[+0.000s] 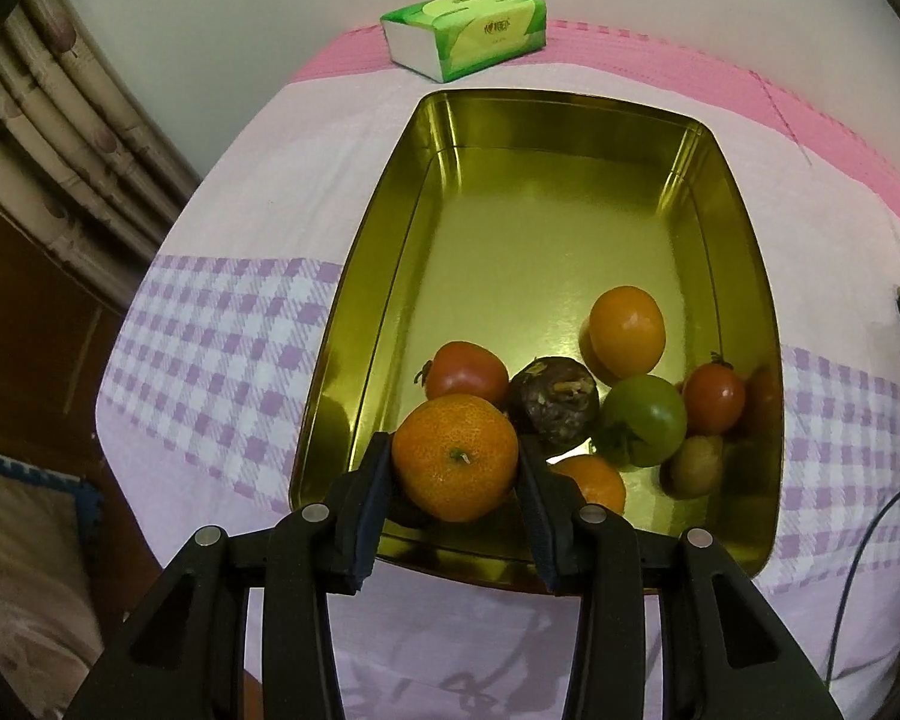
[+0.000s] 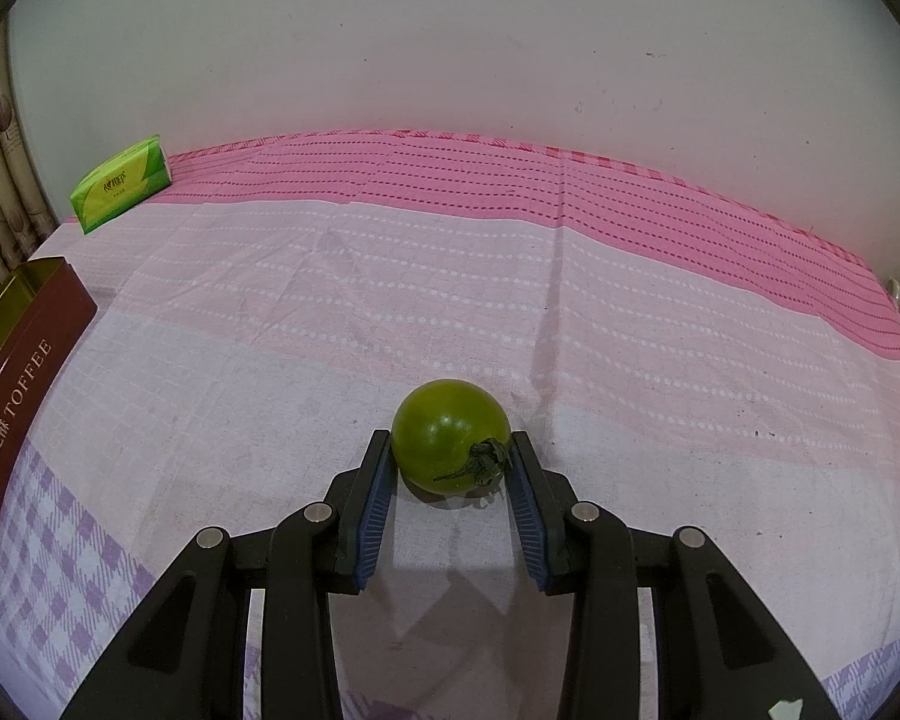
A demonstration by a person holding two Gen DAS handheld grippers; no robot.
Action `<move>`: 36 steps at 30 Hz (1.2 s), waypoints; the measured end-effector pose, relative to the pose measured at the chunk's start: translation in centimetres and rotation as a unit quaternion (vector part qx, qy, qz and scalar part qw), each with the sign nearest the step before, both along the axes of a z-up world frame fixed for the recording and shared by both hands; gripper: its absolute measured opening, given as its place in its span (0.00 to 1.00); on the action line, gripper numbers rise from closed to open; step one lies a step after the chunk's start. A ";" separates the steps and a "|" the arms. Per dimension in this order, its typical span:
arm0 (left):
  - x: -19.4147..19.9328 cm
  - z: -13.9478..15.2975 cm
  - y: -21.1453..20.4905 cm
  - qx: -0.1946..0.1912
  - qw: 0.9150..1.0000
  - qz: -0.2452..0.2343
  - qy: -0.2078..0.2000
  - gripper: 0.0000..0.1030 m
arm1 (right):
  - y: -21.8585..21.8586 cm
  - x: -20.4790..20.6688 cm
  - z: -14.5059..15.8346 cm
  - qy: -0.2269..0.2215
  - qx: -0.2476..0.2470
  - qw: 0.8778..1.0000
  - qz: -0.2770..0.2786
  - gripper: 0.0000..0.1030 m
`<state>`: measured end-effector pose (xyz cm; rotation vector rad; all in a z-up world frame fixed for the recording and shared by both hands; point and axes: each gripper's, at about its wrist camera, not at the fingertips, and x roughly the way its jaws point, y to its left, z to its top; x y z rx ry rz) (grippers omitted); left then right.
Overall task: Organize fruits
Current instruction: 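Lower the orange into the tin tray and open the left gripper, then carry the green tomato into the tin tray and open the right gripper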
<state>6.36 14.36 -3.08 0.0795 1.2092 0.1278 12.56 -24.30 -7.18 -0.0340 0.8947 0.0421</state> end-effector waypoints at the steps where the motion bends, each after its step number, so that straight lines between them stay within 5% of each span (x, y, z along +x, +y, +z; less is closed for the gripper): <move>1: 0.0 0.0 0.0 0.001 1.000 0.000 0.000 0.41 | 0.0 0.0 0.0 0.000 0.000 1.000 0.000 0.35; 24: -1.8 2.4 -0.3 0.026 0.999 -0.004 -0.042 0.66 | 0.4 0.0 0.3 -0.002 -0.008 1.000 -0.004 0.32; 36: -4.2 4.9 0.5 0.001 0.997 0.004 -0.080 0.71 | 7.8 -2.7 7.0 -0.051 0.041 0.995 0.078 0.32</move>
